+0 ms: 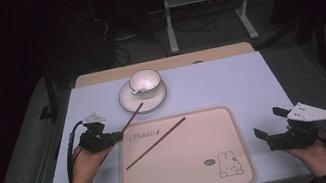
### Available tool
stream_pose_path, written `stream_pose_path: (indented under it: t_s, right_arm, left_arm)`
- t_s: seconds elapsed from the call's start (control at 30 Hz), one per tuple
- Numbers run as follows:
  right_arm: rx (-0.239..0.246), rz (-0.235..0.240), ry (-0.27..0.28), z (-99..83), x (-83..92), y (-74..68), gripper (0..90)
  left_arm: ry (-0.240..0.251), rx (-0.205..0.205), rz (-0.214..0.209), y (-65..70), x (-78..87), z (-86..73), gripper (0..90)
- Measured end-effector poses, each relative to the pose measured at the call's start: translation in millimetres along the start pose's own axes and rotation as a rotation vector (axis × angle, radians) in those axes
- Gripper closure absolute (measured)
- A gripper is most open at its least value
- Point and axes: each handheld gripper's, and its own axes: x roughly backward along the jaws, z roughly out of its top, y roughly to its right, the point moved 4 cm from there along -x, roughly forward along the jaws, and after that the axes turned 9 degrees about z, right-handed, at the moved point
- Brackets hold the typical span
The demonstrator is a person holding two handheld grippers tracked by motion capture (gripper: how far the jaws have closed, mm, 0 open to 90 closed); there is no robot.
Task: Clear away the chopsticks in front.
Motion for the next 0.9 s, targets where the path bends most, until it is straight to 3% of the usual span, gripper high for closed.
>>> stream_pose_path:
  t_s: [0.4, 0.67, 0.9]
  right_arm:
    - [0.005, 0.003, -0.004, -0.1, -0.4, -0.4, 4.6]
    - [0.007, 0.007, -0.007, -0.3, -1.2, -0.5, 4.7]
    - [0.007, 0.007, -0.007, -0.3, -1.4, -0.5, 4.7]
  left_arm:
    - [-0.024, -0.092, -0.091, 48.9, -18.3, 9.0, 84.6]
    - [-0.070, -0.157, -0.137, 78.5, -38.5, 8.4, 84.5]
    - [-0.100, -0.185, -0.144, 91.3, -52.3, 4.2, 84.4]
